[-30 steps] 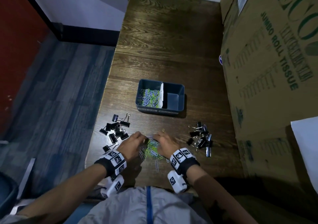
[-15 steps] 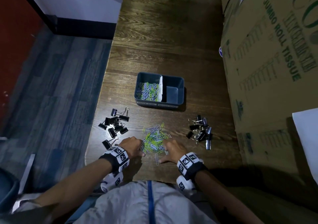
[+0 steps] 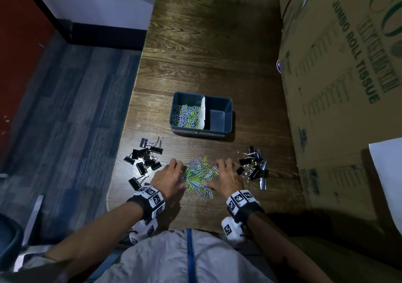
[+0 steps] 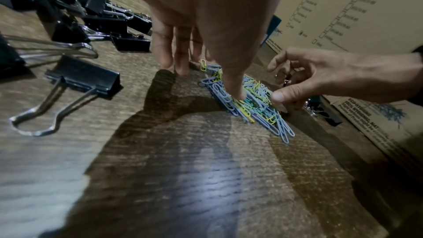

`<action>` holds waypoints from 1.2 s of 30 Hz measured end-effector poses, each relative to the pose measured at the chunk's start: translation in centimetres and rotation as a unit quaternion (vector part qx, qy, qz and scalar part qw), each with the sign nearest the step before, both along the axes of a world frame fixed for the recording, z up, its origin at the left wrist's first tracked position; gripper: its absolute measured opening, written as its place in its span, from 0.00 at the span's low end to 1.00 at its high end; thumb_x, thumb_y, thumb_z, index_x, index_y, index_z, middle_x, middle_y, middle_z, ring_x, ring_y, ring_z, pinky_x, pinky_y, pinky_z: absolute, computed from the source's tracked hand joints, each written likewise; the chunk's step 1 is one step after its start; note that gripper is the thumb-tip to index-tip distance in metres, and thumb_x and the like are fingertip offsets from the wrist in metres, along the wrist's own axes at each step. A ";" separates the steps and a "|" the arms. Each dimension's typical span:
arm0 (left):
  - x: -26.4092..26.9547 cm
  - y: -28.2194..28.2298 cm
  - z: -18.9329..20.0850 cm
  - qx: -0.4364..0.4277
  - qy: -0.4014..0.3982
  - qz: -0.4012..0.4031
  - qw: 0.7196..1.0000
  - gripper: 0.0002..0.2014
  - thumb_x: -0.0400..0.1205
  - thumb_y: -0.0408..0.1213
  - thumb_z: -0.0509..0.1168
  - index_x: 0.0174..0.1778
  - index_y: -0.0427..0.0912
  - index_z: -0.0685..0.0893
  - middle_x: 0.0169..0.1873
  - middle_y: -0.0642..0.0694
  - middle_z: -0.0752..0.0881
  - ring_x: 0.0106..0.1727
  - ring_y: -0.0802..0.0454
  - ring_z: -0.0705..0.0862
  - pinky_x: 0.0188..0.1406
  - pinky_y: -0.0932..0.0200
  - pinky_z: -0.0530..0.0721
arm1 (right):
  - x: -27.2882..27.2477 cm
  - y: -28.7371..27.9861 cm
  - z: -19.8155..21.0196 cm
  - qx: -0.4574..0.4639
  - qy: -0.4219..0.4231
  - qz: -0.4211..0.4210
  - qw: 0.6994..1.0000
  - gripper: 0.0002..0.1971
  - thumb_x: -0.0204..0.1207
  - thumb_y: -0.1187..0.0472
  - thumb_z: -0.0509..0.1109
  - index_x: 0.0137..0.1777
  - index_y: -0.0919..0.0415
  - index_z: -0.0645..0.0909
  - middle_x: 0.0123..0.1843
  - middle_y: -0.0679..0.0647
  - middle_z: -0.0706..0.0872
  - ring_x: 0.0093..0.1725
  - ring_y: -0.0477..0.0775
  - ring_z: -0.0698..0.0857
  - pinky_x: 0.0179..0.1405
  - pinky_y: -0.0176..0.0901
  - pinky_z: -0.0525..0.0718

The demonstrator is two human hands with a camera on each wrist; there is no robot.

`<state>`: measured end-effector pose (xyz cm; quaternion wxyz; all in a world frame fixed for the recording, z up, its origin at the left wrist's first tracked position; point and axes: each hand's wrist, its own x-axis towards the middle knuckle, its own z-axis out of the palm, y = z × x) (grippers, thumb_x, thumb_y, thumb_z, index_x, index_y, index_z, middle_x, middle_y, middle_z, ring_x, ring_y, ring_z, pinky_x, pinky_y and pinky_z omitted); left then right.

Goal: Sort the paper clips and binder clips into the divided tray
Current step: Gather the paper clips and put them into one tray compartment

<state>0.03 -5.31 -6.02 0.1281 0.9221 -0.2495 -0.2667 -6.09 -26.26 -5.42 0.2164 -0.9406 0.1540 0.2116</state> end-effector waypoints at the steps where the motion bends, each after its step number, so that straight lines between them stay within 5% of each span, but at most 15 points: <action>1: 0.1 -0.2 -0.3 0.002 0.012 0.006 1.000 0.36 0.70 0.60 0.73 0.66 0.47 0.67 0.59 0.46 0.71 0.51 0.47 0.80 0.43 0.50 0.83 | 0.0 0.0 -0.1 -0.004 0.010 0.002 1.000 0.42 0.59 0.39 0.84 0.68 0.52 0.67 0.67 0.55 0.69 0.63 0.61 0.78 0.55 0.60 0.86; 5: -0.1 -1.1 -1.4 0.030 0.040 -0.018 0.999 0.47 0.65 0.57 0.79 0.73 0.48 0.60 0.63 0.43 0.68 0.57 0.43 0.79 0.49 0.45 0.87 | 0.3 1.3 -0.6 -0.006 0.033 0.070 0.997 0.49 0.57 0.42 0.86 0.76 0.52 0.65 0.70 0.57 0.68 0.68 0.60 0.73 0.62 0.57 0.82; 10: -0.2 -1.5 -1.5 0.004 0.038 -0.026 0.999 0.29 0.76 0.38 0.73 0.70 0.44 0.67 0.61 0.40 0.78 0.52 0.41 0.84 0.47 0.50 0.84 | 0.4 2.9 -0.6 0.021 0.028 0.104 0.994 0.38 0.69 0.56 0.82 0.76 0.54 0.67 0.78 0.57 0.65 0.73 0.63 0.73 0.66 0.56 0.81; 14: 0.3 -0.6 -1.3 -0.039 0.039 -0.023 0.998 0.20 0.77 0.31 0.71 0.64 0.44 0.78 0.52 0.43 0.86 0.45 0.47 0.86 0.43 0.61 0.81 | 1.1 2.2 0.1 0.046 0.021 0.094 0.994 0.27 0.73 0.64 0.77 0.71 0.53 0.74 0.77 0.57 0.74 0.71 0.64 0.78 0.67 0.58 0.80; 20: 1.1 0.1 -0.3 -0.072 0.044 0.009 0.996 0.12 0.79 0.27 0.69 0.56 0.44 0.88 0.47 0.44 0.90 0.47 0.49 0.88 0.48 0.62 0.83 | 1.4 0.6 1.7 0.025 0.043 0.065 0.997 0.17 0.84 0.63 0.67 0.72 0.55 0.81 0.66 0.63 0.82 0.63 0.63 0.84 0.66 0.49 0.81; 27: 3.8 0.5 3.8 -0.156 0.008 0.001 0.988 0.05 0.78 0.33 0.70 0.44 0.48 0.86 0.37 0.52 0.88 0.38 0.55 0.85 0.42 0.54 0.84 | 1.8 -0.5 2.8 0.027 0.071 0.038 0.996 0.18 0.85 0.60 0.68 0.74 0.54 0.80 0.70 0.61 0.79 0.70 0.62 0.81 0.69 0.46 0.75; 31: 7.6 -0.4 7.1 -0.225 -0.036 0.010 0.974 0.04 0.80 0.33 0.71 0.49 0.41 0.89 0.41 0.47 0.90 0.37 0.59 0.86 0.40 0.67 0.85 | 3.3 -0.2 3.8 0.067 0.064 -0.004 0.996 0.16 0.78 0.58 0.76 0.66 0.49 0.86 0.69 0.56 0.85 0.58 0.54 0.87 0.59 0.40 0.83; 33: 9.9 -1.2 8.8 -0.244 -0.059 0.031 0.967 0.06 0.81 0.34 0.69 0.51 0.40 0.88 0.43 0.46 0.90 0.37 0.61 0.85 0.39 0.75 0.82 | 4.2 -0.2 4.7 0.087 0.061 0.000 0.994 0.15 0.78 0.61 0.75 0.64 0.55 0.87 0.65 0.57 0.87 0.51 0.53 0.89 0.51 0.39 0.83; 36: 13.0 -2.5 10.6 -0.262 -0.084 0.068 0.959 0.11 0.80 0.37 0.71 0.55 0.37 0.88 0.46 0.43 0.91 0.42 0.56 0.87 0.49 0.59 0.88 | 6.1 -0.1 5.7 0.104 0.016 0.000 0.994 0.14 0.78 0.61 0.76 0.63 0.62 0.87 0.57 0.61 0.91 0.42 0.51 0.89 0.46 0.41 0.86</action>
